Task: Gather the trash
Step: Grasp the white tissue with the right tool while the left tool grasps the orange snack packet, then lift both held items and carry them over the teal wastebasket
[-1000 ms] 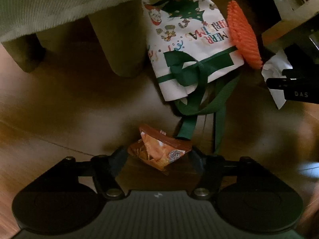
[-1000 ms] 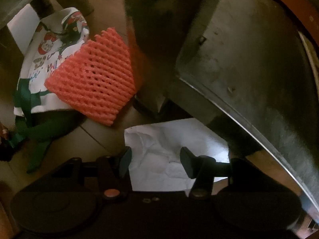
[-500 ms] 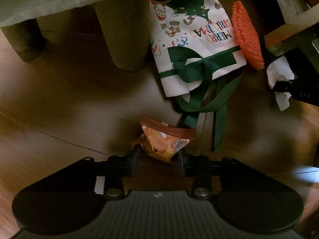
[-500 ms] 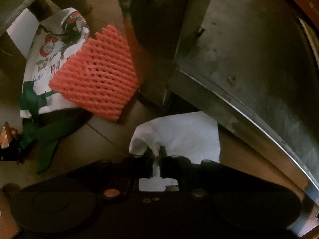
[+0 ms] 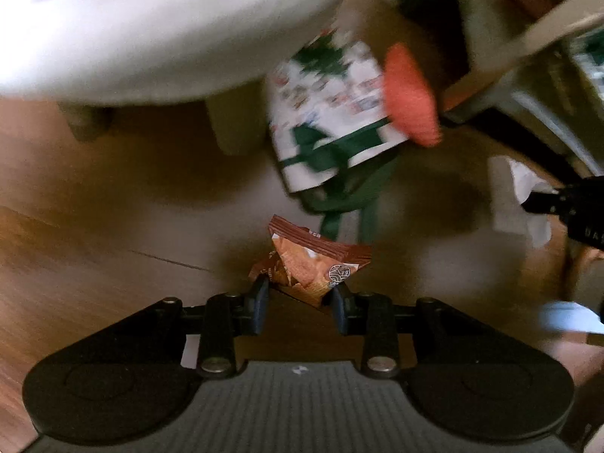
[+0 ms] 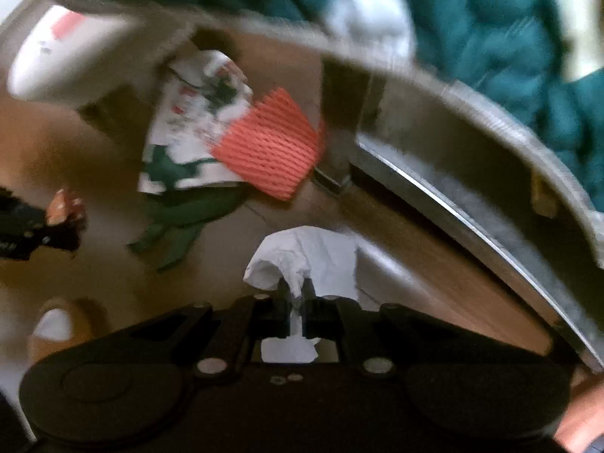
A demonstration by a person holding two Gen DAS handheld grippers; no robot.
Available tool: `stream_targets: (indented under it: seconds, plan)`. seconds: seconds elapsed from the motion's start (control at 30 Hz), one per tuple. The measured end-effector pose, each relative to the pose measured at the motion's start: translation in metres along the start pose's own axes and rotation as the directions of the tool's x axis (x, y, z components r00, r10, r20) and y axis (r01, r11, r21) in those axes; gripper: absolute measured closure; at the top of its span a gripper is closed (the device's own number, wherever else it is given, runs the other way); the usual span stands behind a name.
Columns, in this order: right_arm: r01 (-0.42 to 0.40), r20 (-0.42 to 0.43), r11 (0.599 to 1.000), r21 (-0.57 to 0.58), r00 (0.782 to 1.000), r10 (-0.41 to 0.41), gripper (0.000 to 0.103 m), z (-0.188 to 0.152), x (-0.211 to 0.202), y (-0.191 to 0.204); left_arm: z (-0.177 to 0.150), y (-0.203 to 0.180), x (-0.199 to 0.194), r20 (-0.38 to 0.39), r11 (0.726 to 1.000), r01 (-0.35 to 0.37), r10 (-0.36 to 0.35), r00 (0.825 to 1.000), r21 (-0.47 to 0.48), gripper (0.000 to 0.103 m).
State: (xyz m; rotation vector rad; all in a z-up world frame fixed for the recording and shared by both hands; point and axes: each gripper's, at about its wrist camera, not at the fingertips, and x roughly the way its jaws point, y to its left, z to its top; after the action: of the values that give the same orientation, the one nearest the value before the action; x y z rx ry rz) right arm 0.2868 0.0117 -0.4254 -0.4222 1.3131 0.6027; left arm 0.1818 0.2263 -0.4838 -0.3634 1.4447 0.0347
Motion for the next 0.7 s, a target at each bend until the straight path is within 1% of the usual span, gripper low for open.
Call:
stream_targets:
  seconds: [0.1,0.2,0.33,0.4,0.5,0.57,0.63,0.7]
  plan:
    - [-0.014,0.056,1.0,-0.008,0.998,0.014,0.099,-0.006,-0.05,0.005,0.003,-0.016,-0.036,0.049,0.998,0.017,-0.019,0.999,0.059,0.07]
    - [-0.005,0.1,1.0,-0.015,0.995,0.006,0.099,-0.007,-0.094,0.009,0.003,-0.032,-0.073,0.105,0.994,0.035,-0.046,0.993,0.108,0.07]
    - [0.0,0.144,1.0,-0.02,0.99,0.003,0.099,-0.01,-0.151,0.012,0.002,-0.054,-0.122,0.172,0.987,0.046,-0.072,0.983,0.151,0.07]
    - [0.005,0.177,1.0,-0.029,0.984,0.0,0.099,-0.012,-0.179,0.015,0.003,-0.063,-0.147,0.22,0.98,0.025,-0.069,0.973,0.197,0.07]
    - [0.017,0.236,0.999,-0.048,0.972,-0.005,0.099,-0.015,-0.222,0.02,0.008,-0.072,-0.19,0.29,0.974,-0.019,-0.048,0.956,0.224,0.07]
    - [0.023,0.277,0.998,-0.055,0.961,-0.007,0.099,-0.019,-0.254,0.02,0.011,-0.078,-0.22,0.347,0.972,-0.047,-0.037,0.937,0.231,0.07]
    - [0.035,0.327,0.997,-0.064,0.945,-0.012,0.099,-0.023,-0.286,0.021,0.013,-0.085,-0.252,0.402,0.971,-0.069,-0.029,0.915,0.229,0.07]
    - [0.041,0.365,0.997,-0.067,0.931,-0.014,0.099,-0.026,-0.313,0.02,0.015,-0.092,-0.286,0.46,0.97,-0.089,-0.025,0.888,0.226,0.07]
